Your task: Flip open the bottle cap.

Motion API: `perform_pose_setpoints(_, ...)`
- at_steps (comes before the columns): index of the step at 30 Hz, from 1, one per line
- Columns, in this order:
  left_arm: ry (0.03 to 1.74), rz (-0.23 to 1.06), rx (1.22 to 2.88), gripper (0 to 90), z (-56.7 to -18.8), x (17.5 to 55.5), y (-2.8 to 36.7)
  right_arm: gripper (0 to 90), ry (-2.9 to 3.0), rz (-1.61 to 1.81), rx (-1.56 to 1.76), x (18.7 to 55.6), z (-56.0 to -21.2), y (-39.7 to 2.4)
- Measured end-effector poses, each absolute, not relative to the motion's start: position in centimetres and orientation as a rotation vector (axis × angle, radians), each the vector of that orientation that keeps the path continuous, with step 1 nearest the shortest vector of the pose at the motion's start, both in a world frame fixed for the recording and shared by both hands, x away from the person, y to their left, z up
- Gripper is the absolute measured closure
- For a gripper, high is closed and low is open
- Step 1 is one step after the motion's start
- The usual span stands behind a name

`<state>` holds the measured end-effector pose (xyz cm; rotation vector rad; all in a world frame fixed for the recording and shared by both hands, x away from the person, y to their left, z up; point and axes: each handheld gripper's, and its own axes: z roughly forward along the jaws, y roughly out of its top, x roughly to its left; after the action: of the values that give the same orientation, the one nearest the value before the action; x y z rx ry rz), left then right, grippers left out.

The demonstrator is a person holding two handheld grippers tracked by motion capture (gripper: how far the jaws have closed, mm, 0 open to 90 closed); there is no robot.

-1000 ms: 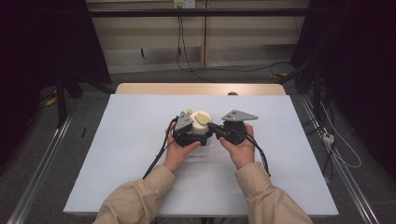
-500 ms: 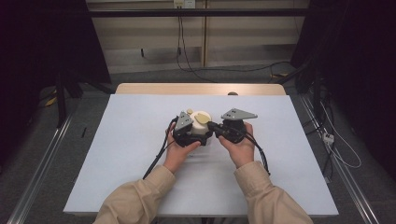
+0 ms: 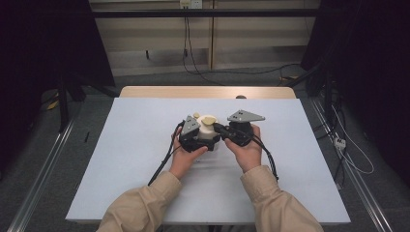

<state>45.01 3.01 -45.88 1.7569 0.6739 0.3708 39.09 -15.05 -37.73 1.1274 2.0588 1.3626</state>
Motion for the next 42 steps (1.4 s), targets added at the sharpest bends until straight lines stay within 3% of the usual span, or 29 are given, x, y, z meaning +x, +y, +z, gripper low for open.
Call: perform_pose_setpoints(42,0.675,0.37,1.759,5.5,-45.87,45.02,3.0,90.0,2.07,1.345,1.115,39.76,-37.1,-14.14)
